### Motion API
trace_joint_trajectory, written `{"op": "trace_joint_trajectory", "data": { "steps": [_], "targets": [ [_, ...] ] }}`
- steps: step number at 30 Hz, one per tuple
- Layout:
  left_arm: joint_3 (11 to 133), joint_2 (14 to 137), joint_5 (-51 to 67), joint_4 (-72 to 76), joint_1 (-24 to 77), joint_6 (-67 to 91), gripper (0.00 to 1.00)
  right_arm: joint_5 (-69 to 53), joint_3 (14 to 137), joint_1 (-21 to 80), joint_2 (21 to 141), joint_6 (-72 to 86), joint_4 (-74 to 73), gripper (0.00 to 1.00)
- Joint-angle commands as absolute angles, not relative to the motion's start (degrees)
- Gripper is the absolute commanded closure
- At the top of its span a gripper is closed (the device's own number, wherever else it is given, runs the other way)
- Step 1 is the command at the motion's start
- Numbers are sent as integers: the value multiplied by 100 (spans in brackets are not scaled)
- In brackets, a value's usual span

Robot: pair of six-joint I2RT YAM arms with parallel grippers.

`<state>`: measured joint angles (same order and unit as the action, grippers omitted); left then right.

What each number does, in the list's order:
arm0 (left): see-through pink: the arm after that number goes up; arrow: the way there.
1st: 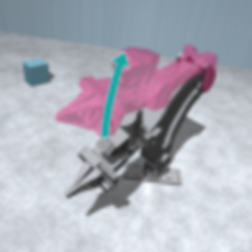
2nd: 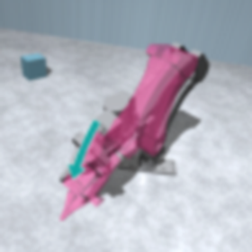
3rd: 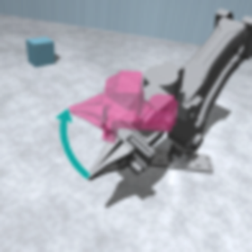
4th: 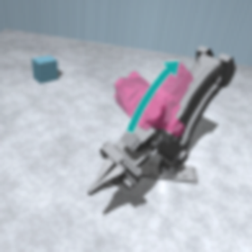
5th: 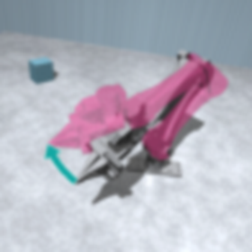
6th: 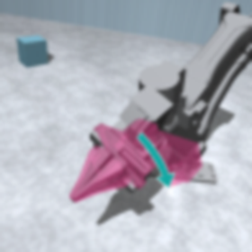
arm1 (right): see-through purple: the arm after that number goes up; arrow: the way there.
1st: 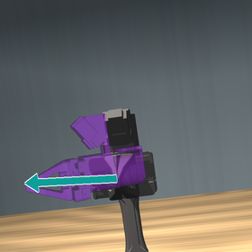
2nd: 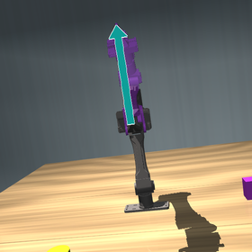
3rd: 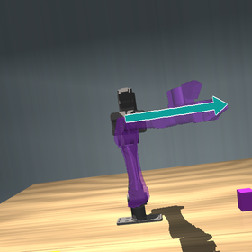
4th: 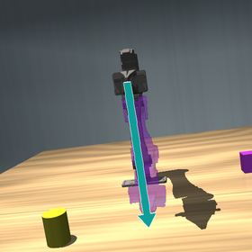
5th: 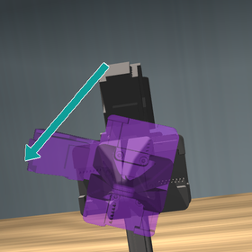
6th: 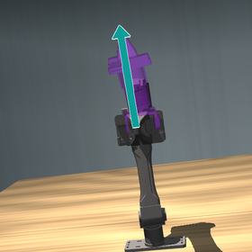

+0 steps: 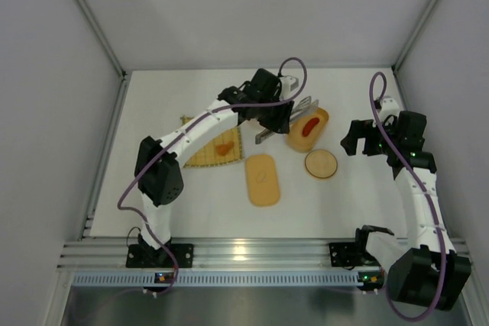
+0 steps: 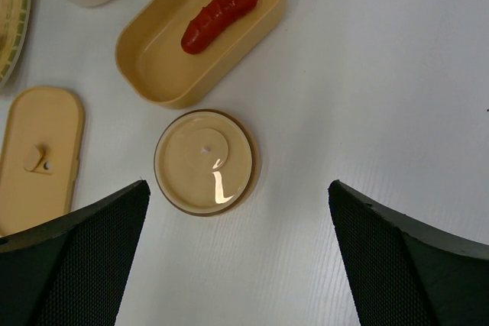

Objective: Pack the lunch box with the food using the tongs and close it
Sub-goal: Place the fake food in the packing box, then pick up the fake food from the plate.

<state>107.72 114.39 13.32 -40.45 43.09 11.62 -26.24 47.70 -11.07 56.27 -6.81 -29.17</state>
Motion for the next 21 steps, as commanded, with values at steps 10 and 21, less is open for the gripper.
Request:
{"op": "trace_joint_trajectory", "data": {
  "steps": [10, 21],
  "targets": [
    [8774, 8738, 2914, -5273, 2235, -1536, 59, -2891, 5054, -1195, 5599, -642, -2584, 1],
    [6962, 7639, 3393, -6724, 124, -4631, 54, -3032, 5071, -1204, 5748, -659, -2628, 1]
  ]
}}
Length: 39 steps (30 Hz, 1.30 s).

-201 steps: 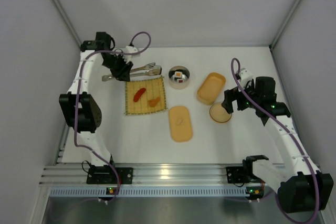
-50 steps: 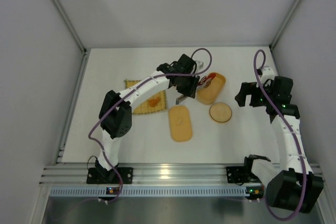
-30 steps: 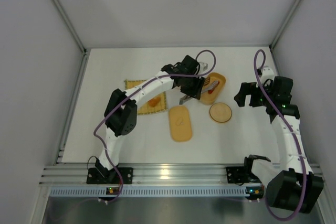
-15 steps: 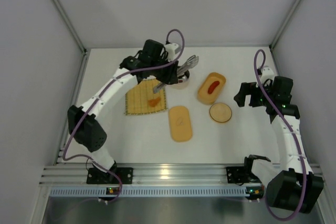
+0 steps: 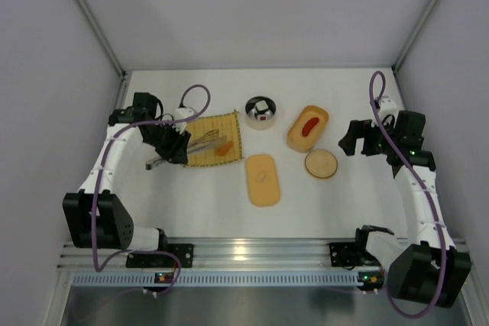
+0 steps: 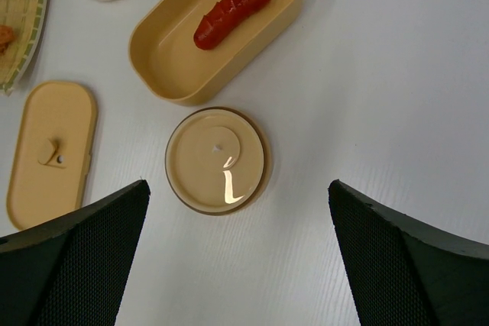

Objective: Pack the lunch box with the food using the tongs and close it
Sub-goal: Pick up the fake food from the plate.

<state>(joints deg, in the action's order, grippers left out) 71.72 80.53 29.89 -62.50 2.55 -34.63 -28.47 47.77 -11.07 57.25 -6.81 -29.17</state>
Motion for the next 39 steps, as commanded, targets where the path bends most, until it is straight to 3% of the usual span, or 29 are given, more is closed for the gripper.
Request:
{"op": "trace_joint_trajectory", "data": {
  "steps": [1, 13, 39],
  "targets": [
    [6752, 7612, 3375, -6715, 45, -4841, 54, -3041, 5071, -1204, 5757, -650, -2619, 1],
    [6820, 8130, 3411, -6513, 44, -5098, 44, -3041, 5124, -1204, 5783, -694, -2707, 1],
    [6952, 9114, 3041, -5485, 44, -4536, 43, -3041, 5194, -1204, 5915, -703, -2725, 1]
  ]
}}
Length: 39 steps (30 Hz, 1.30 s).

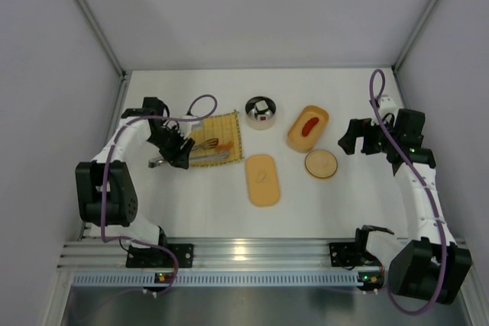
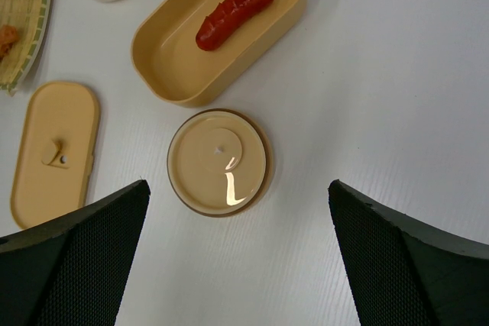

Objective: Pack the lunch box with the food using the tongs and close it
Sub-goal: Pick up the fake food from the plate, then place the fake food in the packing box.

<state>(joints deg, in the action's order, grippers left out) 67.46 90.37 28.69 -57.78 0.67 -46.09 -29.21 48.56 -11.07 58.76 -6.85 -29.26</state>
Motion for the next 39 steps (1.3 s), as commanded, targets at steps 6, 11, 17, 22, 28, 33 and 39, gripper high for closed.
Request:
{"op": "trace_joint_trajectory", "data": {
  "steps": [6, 11, 17, 22, 28, 33, 39],
  "targets": [
    [6979, 9307, 3076, -5318, 44, -4325, 44, -3059, 5159, -1204, 5933, -712, -2707, 1],
    [7040, 9317, 3067, -5238, 44, -4245, 49, -3067, 5177, -1204, 5950, -712, -2707, 1],
    [7268, 9115, 3138, -5466, 62, -4263, 75, -3085, 5177, -1195, 5968, -721, -2689, 0],
    [7637, 8659, 3270, -5660, 465, -3974, 86, -3137, 5168, -1204, 5968, -677, -2646, 1],
    [8155, 8700, 2972, -5318, 1765, -2937, 89, -3146, 5194, -1204, 5985, -668, -2654, 1],
    [8586, 9271, 2760, -4905, 2610, -2330, 89, -3120, 5186, -1204, 5915, -694, -2689, 1],
    [9562, 10264, 2646, -5001, 3181, -2417, 86, -3111, 5124, -1204, 5862, -721, -2707, 1]
  ]
}}
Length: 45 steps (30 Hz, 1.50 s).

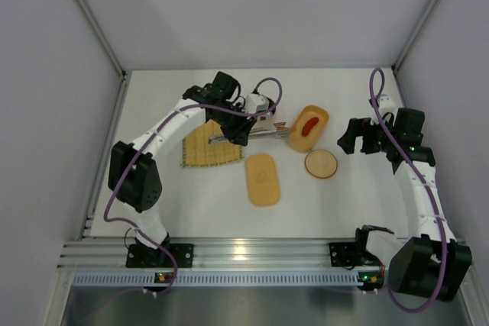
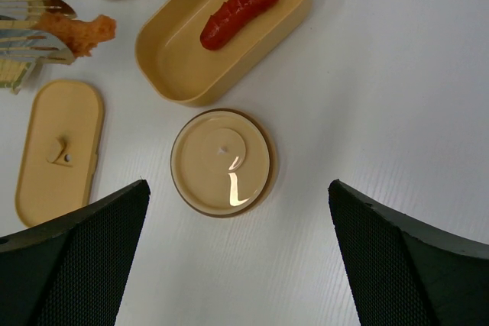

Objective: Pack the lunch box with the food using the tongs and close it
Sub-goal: Place the fake food in the packing box.

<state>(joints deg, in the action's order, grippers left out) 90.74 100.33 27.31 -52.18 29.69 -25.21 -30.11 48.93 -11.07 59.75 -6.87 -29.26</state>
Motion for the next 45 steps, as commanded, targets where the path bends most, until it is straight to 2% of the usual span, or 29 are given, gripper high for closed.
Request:
{"op": "trace_joint_trajectory", "data": {
  "steps": [1, 15, 25, 33, 45],
  "targets": [
    [9658, 10474, 2619, -5018, 3243, -2452, 86, -3111, 5124, -1204, 5854, -721, -2716, 1],
    [11241, 11891, 2646, -5581, 3410, -2514, 81, -3146, 5019, -1195, 5845, -703, -2646, 1],
    [11162, 11935, 1996, -5194, 3577, -2153, 88, -3155, 5001, -1204, 5827, -703, -2637, 1],
    [11250, 12014, 2241, -5616, 3744, -2549, 89, -3164, 4940, -1204, 5801, -703, -2619, 1],
    [11557, 12436, 1811, -5678, 3937, -2373, 89, -3155, 4931, -1195, 5810, -721, -2610, 0]
  ]
}}
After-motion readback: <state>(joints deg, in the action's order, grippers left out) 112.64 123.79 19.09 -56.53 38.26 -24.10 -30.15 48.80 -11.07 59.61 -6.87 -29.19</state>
